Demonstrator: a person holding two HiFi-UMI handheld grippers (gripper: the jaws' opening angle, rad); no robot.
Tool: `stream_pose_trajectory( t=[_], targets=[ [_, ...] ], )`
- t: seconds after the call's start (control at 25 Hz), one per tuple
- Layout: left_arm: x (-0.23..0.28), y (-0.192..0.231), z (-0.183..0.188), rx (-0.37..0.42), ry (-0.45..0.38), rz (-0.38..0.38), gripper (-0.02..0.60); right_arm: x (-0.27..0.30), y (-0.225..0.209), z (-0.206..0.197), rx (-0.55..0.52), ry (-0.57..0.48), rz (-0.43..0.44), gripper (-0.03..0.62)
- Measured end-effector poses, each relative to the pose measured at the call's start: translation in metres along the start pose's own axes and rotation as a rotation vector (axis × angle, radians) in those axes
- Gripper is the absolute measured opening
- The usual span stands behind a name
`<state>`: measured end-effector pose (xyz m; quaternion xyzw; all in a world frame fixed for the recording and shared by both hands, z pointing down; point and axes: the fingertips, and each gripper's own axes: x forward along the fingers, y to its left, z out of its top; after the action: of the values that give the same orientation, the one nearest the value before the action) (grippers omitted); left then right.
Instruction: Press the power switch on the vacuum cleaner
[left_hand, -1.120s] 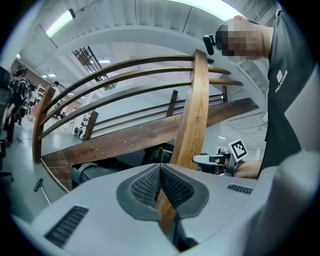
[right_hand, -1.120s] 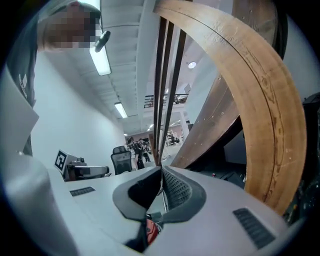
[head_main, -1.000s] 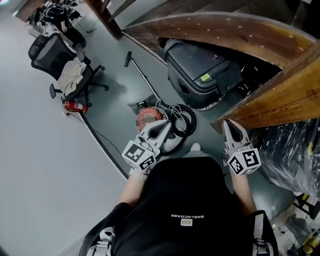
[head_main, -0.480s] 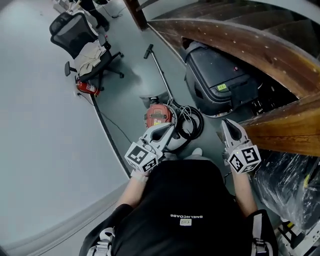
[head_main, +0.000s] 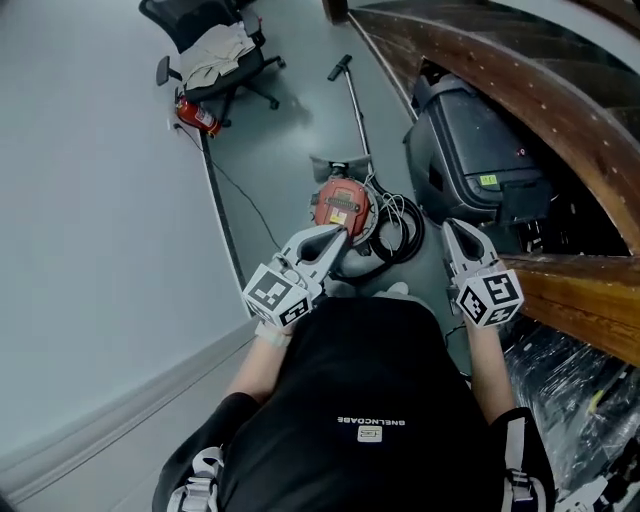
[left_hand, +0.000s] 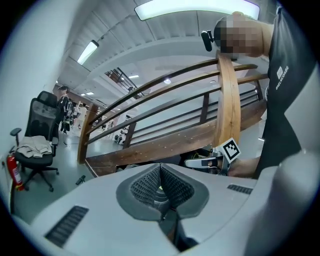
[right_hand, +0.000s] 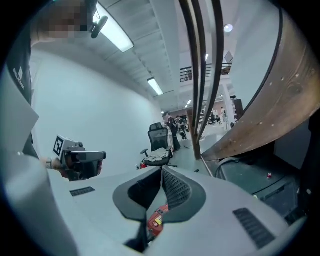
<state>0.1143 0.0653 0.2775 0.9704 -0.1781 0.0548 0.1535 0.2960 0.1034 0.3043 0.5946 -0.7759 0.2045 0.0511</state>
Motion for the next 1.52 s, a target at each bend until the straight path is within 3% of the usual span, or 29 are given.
stream_pose_trajectory(
  t=[0.24, 0.52, 0.96, 1.52],
  targets=[
    [-0.049, 0.037, -0.022, -0.065, 0.003, 0.121, 0.017, 0.060, 0.035, -0.024, -0.066, 0.139, 0.109, 0.028],
    [-0.091, 0.074, -0.046, -0.124, 0.029, 0.203, 0.017, 0.131, 0.067, -0.077, -0.130, 0.303, 0.183, 0.028],
    [-0.132, 0.150, -0.069, -0.198, 0.045, 0.256, 0.017, 0.250, 0.103, -0.193, -0.220, 0.578, 0.248, 0.028],
    [-0.150, 0.215, -0.143, -0.268, 0.110, 0.279, 0.017, 0.353, 0.108, -0.360, -0.293, 0.822, 0.246, 0.028]
  ],
)
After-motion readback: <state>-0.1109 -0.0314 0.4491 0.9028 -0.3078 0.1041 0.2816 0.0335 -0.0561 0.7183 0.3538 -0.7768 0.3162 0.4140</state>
